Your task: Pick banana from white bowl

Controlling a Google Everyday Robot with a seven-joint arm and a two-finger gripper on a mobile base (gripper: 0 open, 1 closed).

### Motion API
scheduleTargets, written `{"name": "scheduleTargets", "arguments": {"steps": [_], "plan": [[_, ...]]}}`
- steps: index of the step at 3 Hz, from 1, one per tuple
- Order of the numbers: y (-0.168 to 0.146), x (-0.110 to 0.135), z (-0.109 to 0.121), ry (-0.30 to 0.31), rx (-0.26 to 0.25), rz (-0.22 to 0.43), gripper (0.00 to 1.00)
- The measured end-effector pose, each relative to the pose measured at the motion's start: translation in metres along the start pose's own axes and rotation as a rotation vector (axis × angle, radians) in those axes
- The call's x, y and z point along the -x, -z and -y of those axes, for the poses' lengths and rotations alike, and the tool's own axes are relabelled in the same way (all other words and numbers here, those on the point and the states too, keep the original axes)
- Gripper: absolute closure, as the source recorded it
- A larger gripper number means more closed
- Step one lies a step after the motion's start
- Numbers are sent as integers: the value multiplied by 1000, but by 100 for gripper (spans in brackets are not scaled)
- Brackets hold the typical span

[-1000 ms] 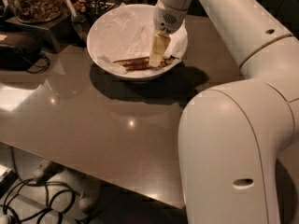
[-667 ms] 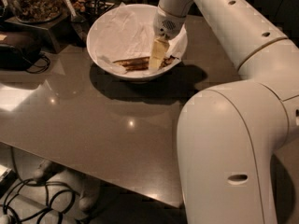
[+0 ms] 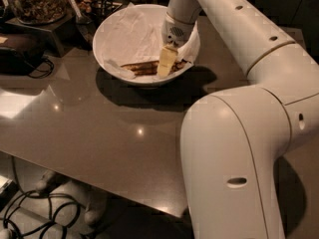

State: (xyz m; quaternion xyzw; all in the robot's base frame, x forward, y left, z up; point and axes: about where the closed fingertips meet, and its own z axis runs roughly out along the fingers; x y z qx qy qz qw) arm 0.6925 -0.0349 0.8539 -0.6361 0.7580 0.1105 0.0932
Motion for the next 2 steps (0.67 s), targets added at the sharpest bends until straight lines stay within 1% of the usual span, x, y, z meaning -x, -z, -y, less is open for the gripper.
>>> {"name": "scheduleTargets", "arguments": {"steps": [1,2], "plan": [[-1,-2,1,-5,-9,-26,53],[0,-5,2,-9,-18,-42,75]]}}
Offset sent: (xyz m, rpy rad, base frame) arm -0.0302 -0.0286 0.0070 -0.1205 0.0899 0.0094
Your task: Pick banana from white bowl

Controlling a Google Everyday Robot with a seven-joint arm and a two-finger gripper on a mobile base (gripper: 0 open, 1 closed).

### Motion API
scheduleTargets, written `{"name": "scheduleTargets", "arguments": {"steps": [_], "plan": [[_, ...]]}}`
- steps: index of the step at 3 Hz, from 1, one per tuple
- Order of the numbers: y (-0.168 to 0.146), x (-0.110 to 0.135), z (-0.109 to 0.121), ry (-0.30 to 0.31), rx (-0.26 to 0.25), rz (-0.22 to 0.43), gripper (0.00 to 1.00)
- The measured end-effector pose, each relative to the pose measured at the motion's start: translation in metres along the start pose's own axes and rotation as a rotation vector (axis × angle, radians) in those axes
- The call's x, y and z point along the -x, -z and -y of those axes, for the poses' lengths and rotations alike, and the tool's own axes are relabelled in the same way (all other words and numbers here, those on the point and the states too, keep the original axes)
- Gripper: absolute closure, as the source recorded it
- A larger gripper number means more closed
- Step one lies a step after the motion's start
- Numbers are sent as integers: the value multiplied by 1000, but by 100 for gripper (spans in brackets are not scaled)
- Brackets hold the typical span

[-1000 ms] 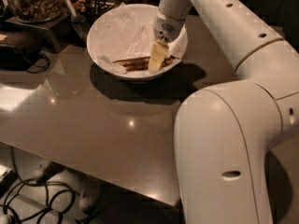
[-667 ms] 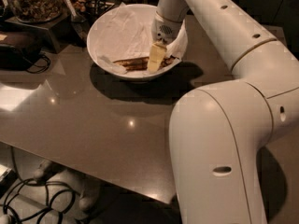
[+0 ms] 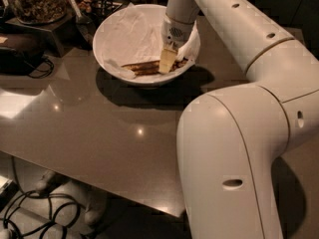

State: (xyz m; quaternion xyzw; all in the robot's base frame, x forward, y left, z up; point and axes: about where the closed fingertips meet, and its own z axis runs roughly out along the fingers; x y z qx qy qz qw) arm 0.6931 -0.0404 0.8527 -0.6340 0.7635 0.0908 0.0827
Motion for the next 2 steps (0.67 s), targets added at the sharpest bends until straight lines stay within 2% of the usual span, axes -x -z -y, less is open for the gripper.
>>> {"name": "scheduleTargets", "arguments": {"steps": [1,2], "plan": [[5,-1,-2,21,-7,-5,98],[5,-1,-2,21,-7,-4,100]]}}
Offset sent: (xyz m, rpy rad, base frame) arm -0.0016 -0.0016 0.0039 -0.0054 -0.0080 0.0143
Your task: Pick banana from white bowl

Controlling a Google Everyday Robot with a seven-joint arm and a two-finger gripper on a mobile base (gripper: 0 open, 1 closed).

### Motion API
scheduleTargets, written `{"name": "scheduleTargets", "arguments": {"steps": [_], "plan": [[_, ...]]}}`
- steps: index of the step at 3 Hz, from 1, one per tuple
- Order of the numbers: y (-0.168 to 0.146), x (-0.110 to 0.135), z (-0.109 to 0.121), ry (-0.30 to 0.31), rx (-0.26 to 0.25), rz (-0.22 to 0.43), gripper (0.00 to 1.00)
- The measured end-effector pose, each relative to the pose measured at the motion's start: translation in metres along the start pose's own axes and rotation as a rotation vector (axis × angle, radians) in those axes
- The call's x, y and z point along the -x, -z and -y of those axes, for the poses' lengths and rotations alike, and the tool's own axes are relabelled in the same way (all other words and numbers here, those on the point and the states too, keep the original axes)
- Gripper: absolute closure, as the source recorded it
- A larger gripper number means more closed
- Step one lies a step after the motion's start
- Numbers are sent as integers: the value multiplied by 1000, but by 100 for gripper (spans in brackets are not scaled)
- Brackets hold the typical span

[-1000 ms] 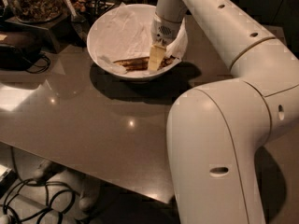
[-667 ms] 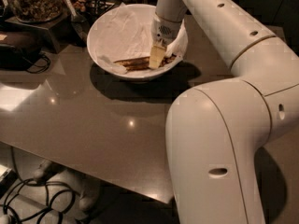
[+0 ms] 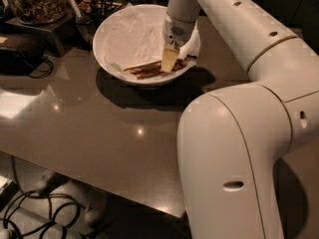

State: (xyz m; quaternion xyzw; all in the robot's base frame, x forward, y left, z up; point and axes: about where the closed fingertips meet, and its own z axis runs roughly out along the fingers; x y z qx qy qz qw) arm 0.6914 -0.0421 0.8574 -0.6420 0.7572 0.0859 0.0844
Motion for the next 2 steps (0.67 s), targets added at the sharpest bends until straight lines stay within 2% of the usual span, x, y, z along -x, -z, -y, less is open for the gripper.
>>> {"name": "scheduleTargets", "arguments": {"steps": [2], "plan": [[26,7,6,-18,-86,129,100]]}}
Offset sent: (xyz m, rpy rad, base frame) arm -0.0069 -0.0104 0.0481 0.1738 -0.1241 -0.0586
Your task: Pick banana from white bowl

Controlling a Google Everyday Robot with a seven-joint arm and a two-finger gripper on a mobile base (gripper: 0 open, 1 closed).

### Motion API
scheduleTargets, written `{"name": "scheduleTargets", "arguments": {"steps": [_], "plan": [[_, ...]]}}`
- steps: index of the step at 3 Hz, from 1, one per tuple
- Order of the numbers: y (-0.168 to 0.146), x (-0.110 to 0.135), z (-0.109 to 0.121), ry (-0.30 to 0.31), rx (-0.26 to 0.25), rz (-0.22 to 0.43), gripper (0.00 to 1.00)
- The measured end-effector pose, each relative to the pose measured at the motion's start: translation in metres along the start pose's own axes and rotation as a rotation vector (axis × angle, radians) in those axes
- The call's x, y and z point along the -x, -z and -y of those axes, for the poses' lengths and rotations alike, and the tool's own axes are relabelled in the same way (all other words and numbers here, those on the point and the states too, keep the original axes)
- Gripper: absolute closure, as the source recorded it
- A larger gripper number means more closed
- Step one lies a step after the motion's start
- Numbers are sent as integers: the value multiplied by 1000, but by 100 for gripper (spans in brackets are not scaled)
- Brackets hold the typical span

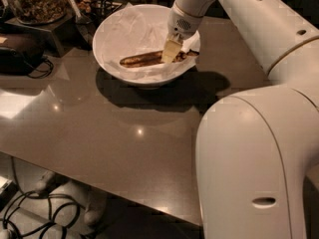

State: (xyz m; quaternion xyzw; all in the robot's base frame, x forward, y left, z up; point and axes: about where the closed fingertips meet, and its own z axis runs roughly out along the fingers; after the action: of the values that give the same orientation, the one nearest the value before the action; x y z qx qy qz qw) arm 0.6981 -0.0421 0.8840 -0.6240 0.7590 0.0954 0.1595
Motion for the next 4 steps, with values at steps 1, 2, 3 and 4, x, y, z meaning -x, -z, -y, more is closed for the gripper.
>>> {"name": "scheduleTargets", "arguments": {"steps": [1,2,3,4], "plan": [[24,2,-11,26,-51,61,100],[25,3,-13,28,-53,63,100],[39,8,-27,19,-68,88,100],[58,14,-59,-6,-102,118,100]]}}
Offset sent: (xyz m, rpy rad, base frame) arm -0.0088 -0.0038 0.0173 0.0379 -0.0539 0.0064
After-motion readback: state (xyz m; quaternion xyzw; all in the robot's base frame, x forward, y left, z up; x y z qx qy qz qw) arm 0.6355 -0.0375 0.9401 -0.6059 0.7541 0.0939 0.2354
